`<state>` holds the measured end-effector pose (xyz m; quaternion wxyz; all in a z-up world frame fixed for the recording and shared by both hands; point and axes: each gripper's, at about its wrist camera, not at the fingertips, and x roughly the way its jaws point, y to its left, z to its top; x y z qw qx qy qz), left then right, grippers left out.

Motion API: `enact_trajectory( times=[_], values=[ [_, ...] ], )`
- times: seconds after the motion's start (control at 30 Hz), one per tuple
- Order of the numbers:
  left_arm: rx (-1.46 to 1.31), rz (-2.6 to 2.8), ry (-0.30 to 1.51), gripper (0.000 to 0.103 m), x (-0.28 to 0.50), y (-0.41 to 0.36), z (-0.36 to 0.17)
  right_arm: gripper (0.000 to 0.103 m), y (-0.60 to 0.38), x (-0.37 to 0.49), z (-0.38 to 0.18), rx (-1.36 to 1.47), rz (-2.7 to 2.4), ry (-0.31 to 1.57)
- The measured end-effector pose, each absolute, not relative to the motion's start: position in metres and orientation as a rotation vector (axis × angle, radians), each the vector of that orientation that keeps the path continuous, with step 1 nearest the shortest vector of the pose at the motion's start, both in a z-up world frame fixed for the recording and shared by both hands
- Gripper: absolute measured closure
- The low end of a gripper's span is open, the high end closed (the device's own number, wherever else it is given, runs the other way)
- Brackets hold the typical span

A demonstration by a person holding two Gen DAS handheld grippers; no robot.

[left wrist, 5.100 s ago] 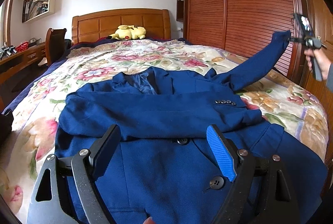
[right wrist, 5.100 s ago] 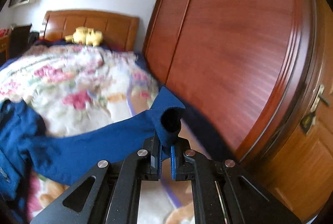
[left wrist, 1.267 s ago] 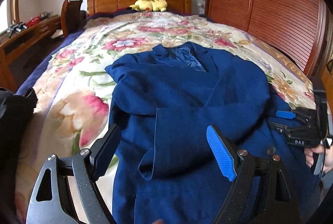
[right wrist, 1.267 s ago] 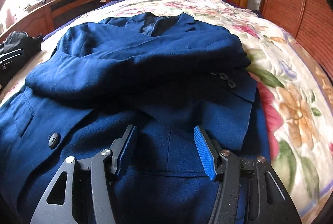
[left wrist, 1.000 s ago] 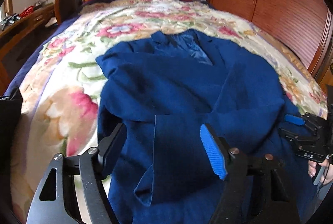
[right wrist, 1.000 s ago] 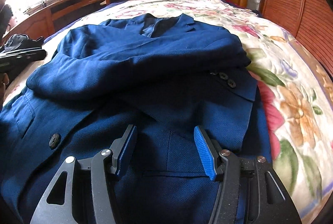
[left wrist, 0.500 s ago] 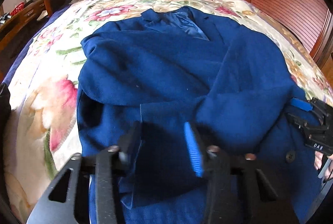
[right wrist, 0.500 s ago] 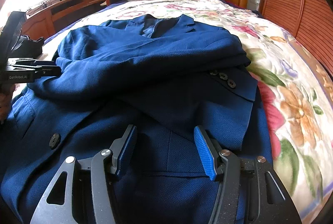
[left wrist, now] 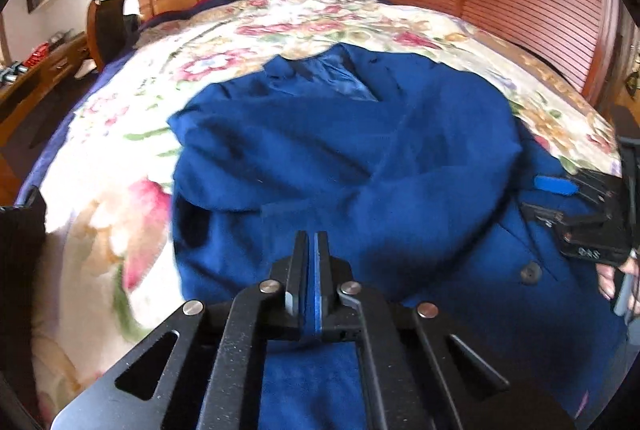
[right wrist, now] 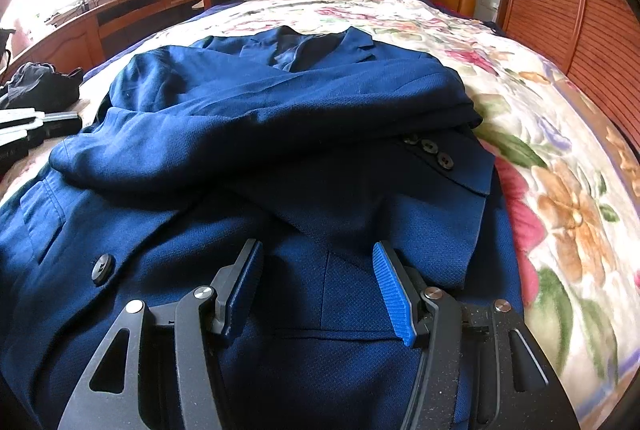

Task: Fold large clothes
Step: 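Grasp the jacket hem edge with the left gripper and lift it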

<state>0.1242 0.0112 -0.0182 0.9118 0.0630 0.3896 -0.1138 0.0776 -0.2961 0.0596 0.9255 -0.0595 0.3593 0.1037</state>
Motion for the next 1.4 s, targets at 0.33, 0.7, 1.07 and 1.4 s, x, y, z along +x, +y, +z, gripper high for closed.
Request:
enact_trajectory(
  times=[0.33,0.7,1.07,1.4],
  values=[
    [0.073,-0.252,0.969,0.052,0.182,0.016,-0.056,0.044,-0.297,0.077,0.059,-0.127,0.216,0.735],
    [0.146,-0.313,0.865,0.098,0.151,-0.002,-0.04,0.044,-0.299,0.078,0.059,-0.119,0.225,0.736],
    [0.106,-0.336,0.716,0.098,0.051,0.012,-0.01,0.044,-0.3,0.076,0.061,-0.11,0.223,0.721],
    [0.132,-0.332,0.741,0.093,0.015,-0.002,-0.023,0.044,-0.304,0.071,0.063,-0.097,0.214,0.702]
  ],
)
